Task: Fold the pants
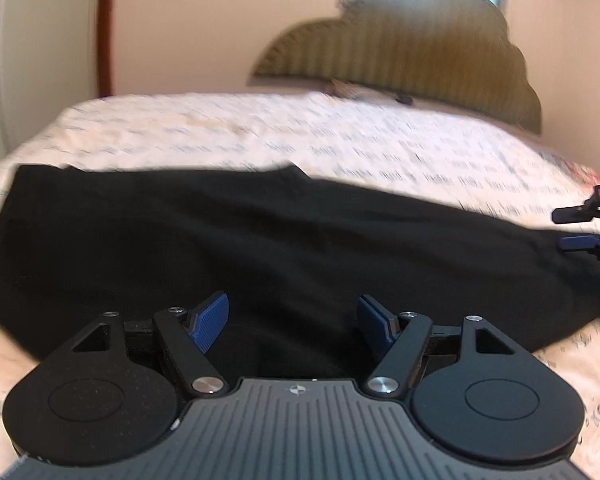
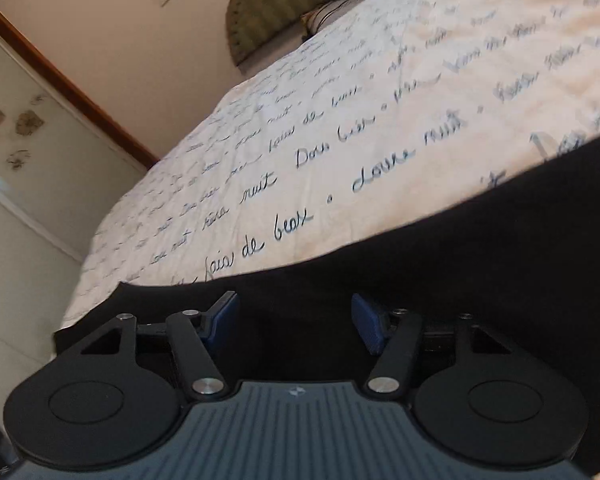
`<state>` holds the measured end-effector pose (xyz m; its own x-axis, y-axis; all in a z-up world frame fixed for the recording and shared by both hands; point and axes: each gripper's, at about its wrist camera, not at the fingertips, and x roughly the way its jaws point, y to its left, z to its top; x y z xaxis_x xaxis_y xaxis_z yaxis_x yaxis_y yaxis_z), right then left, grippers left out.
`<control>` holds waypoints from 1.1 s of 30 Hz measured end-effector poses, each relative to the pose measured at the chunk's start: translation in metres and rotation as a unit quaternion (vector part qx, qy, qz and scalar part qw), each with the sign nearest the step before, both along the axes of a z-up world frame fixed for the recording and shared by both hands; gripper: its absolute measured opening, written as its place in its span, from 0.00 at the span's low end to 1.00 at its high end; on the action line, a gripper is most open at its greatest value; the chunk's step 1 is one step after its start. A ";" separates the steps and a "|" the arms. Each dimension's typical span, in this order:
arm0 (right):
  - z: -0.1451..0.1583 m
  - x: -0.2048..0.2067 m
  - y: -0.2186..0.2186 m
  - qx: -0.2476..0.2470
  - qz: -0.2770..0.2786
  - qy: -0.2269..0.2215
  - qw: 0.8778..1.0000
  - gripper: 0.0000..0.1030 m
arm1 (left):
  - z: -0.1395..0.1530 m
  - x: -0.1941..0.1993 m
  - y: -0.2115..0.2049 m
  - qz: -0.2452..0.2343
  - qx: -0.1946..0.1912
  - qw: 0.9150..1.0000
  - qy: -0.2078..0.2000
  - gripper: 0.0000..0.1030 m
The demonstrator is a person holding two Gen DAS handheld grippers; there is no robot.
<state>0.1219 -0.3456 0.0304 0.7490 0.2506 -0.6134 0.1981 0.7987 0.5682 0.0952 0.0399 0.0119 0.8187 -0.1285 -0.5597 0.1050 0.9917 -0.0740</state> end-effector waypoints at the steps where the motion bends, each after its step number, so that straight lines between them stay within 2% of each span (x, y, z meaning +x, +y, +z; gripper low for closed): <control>1: 0.009 0.000 0.010 -0.012 0.005 -0.013 1.000 0.63 | 0.004 -0.006 0.006 0.013 -0.001 1.000 -0.012 0.76; 3: 0.031 0.005 0.036 0.003 0.066 -0.056 0.996 0.63 | 0.010 -0.010 0.022 0.036 -0.009 0.999 -0.029 0.85; 5: 0.042 0.030 0.070 0.041 0.130 -0.073 0.988 0.64 | 0.012 -0.008 0.037 0.053 -0.020 0.998 -0.027 0.87; 7: 0.043 0.064 0.110 0.079 0.192 -0.069 0.976 0.65 | 0.007 -0.001 0.046 0.068 -0.020 0.997 -0.006 0.87; 10: 0.037 0.120 0.172 0.099 0.247 -0.039 0.963 0.65 | -0.003 0.005 0.052 0.080 -0.013 0.997 0.020 0.87; 14: 0.015 0.185 0.233 0.094 0.279 0.011 0.955 0.65 | -0.012 0.000 0.038 0.068 0.037 0.997 0.008 0.95; 16: -0.007 0.210 0.247 0.068 0.261 0.066 0.961 0.62 | -0.013 0.001 0.038 0.067 0.035 0.997 0.009 0.96; 17: -0.013 0.213 0.243 0.080 0.260 0.039 0.962 0.61 | -0.014 0.000 0.040 0.067 0.029 0.997 0.009 0.96; 19: -0.017 0.221 0.233 0.071 0.233 0.033 0.969 0.56 | -0.014 0.000 0.045 0.065 0.021 0.998 0.009 0.97; 21: -0.025 0.224 0.219 0.118 0.205 0.038 0.971 0.56 | -0.015 0.002 0.048 0.060 0.016 0.998 0.010 1.00; 23: -0.025 0.215 0.213 0.132 0.195 0.037 0.971 0.56 | -0.016 0.004 0.050 0.057 0.007 0.998 0.008 1.00; 25: -0.013 0.187 0.203 0.126 0.171 0.019 0.977 0.59 | -0.017 0.004 0.057 0.055 -0.012 0.998 0.002 0.99; 27: -0.001 0.143 0.178 0.163 0.165 -0.026 0.972 0.60 | -0.016 0.003 0.062 0.054 -0.035 0.998 -0.004 0.99; 29: 0.011 0.088 0.143 0.198 0.156 -0.073 0.965 0.70 | -0.016 0.002 0.065 0.055 -0.048 0.997 -0.008 0.99; 31: 0.018 0.032 0.103 0.184 0.117 -0.099 0.971 0.73 | -0.016 0.002 0.063 0.056 -0.046 0.997 -0.008 1.00; 33: 0.020 -0.023 0.062 0.139 0.053 -0.109 0.983 0.73 | -0.015 0.002 0.059 0.057 -0.036 0.998 -0.007 1.00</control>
<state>0.0988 -0.2833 0.0508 0.8154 0.4697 -0.3385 -0.0280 0.6159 0.7873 0.0972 0.0989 -0.0028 0.8382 -0.0738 -0.5404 -0.0060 0.9895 -0.1444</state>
